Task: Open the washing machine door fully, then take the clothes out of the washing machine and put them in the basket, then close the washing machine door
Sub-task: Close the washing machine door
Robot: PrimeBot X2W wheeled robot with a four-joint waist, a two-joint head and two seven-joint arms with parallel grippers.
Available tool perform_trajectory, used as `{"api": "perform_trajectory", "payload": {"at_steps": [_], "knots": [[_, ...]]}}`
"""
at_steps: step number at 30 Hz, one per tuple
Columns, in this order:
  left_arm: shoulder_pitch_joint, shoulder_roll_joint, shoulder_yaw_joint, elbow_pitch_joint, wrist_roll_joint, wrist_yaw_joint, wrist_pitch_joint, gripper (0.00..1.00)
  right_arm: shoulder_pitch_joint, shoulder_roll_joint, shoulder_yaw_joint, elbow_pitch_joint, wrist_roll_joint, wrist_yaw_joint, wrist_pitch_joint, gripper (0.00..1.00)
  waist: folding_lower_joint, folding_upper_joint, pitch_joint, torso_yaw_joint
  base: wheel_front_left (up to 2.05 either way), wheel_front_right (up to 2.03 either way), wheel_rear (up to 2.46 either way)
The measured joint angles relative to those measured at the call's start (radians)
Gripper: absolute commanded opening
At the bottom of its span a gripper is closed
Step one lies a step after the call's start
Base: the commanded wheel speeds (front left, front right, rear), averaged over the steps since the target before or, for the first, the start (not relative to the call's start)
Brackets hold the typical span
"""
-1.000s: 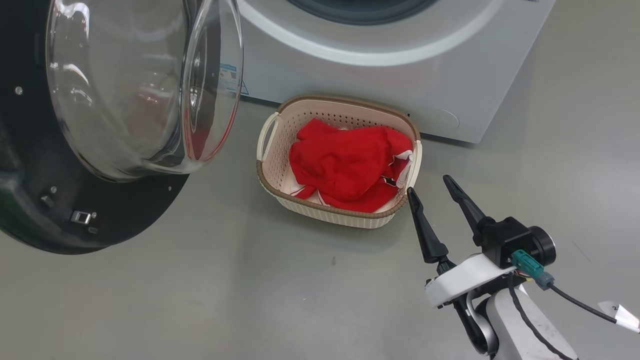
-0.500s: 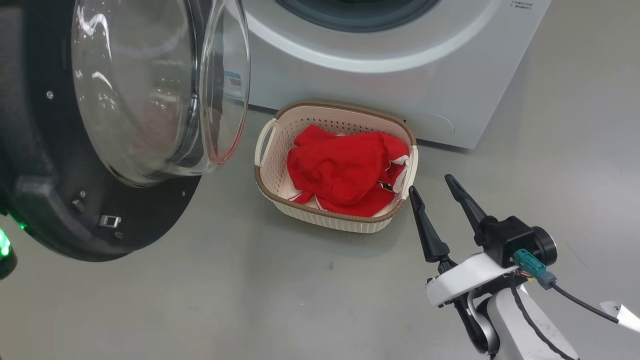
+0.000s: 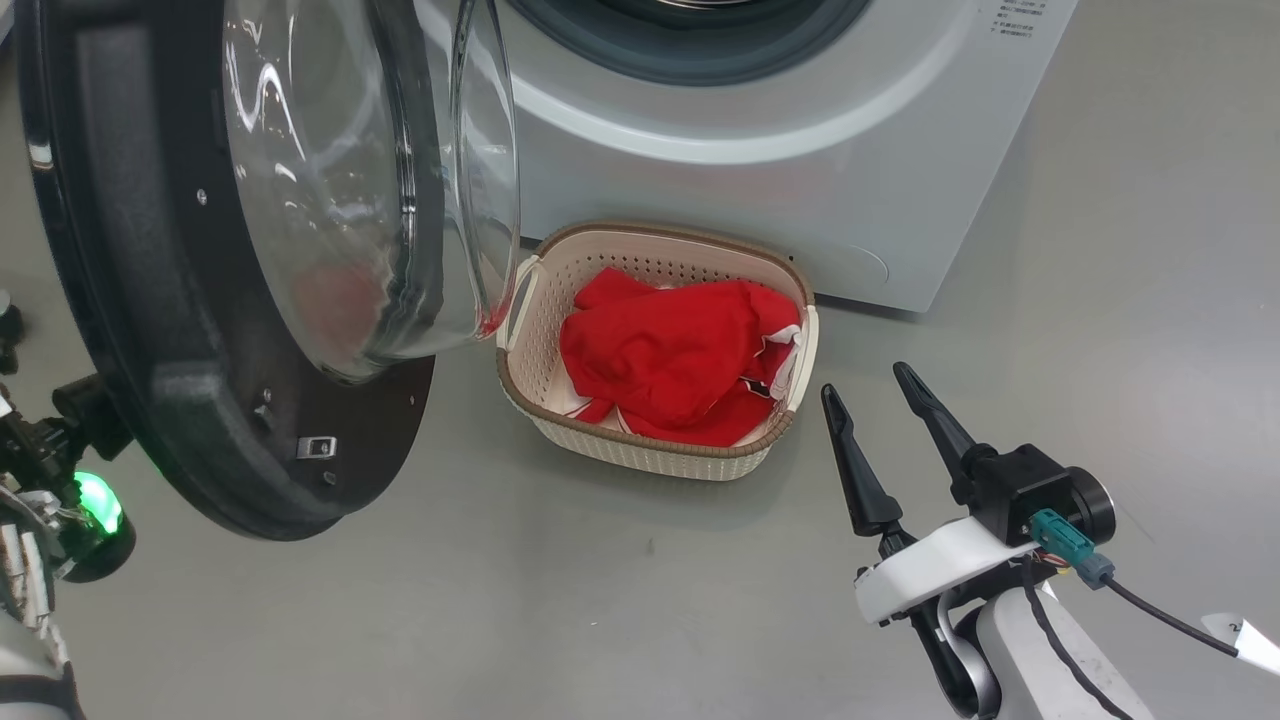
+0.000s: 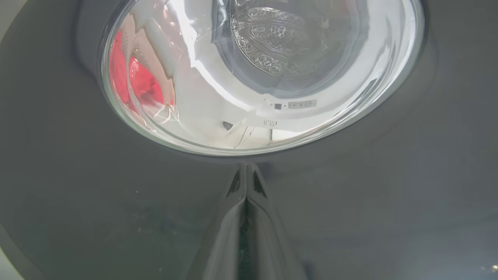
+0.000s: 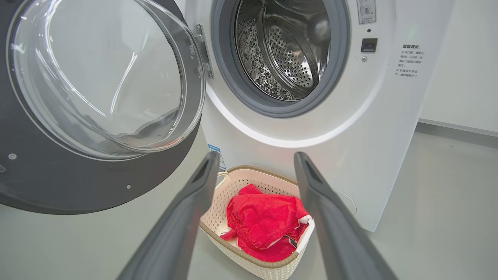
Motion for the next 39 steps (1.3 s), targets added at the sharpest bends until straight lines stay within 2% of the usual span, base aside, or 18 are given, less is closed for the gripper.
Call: {"api": "perform_trajectory", "payload": {"at_steps": [16, 39], "knots": [[0.100, -0.112, 0.010, -0.169, -0.049, 0.034, 0.034, 0.00, 0.000, 0.001, 0.013, -0.001, 0.008, 0.000, 0.000, 1.00, 0.0000, 0.0000, -0.004, -0.056, 0.00, 0.00, 0.00], [0.207, -0.131, -0.022, -0.365, -0.128, 0.134, 0.037, 0.00, 0.000, 0.002, 0.020, -0.016, 0.031, 0.000, 0.000, 1.00, 0.0000, 0.0000, 0.008, -0.169, 0.00, 0.00, 0.00]]}}
